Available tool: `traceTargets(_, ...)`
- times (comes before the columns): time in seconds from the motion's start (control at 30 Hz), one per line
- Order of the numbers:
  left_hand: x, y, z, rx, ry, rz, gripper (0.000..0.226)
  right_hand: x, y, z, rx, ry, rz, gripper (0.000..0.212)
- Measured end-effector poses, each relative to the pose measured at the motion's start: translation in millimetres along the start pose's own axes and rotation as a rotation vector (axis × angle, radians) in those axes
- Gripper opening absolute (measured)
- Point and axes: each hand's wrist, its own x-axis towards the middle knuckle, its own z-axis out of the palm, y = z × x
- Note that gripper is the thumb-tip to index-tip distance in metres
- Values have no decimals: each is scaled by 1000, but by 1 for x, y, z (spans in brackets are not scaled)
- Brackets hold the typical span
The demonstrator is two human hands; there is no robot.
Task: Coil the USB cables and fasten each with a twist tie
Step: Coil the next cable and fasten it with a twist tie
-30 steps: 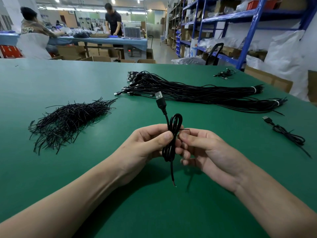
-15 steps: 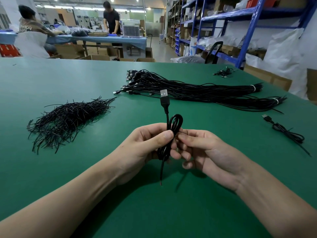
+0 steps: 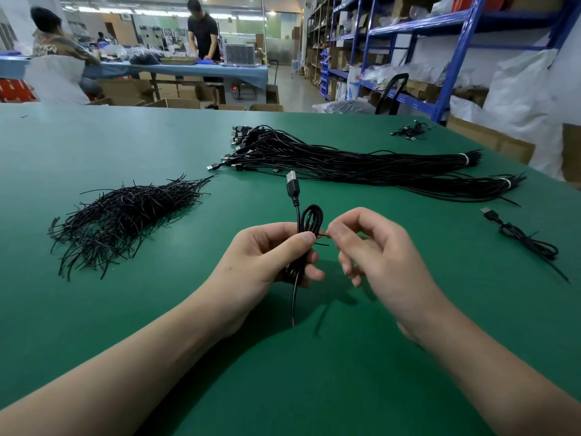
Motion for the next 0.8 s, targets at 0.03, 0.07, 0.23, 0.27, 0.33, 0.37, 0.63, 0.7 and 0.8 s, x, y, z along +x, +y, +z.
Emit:
traceTargets(0.03,0,0,0,22,-3,4,16,0,1,1,-84,23,-51,19)
traceTargets(0.07,-1,-1,1,38,-3,7,15,0,2,2,-159,49,-95,16)
traceTargets(0.23,0,-2,3,58,36,26,17,-3,1,5,-380,161,-254,15)
traceTargets(0.27,1,-2,3,54,53,33,17,-4,1,7,-400,160,-261,15)
traceTargets(0.33,2,-3,2,57,82,43,14,-6,2,11,-416,147,-262,17)
traceTargets(0.37,2,-4,2,66,90,46,13,-6,3,13,-419,144,-263,18)
traceTargets(0.63,4,-9,1,237,125,119,16,-11,-1,16,-368,156,-228,16)
traceTargets(0.7,5,-10,0,246,145,132,16,-11,-2,17,-281,107,-176,16)
traceTargets(0.8,5,-10,-1,234,152,156,14,-7,-2,13,-109,83,-50,20)
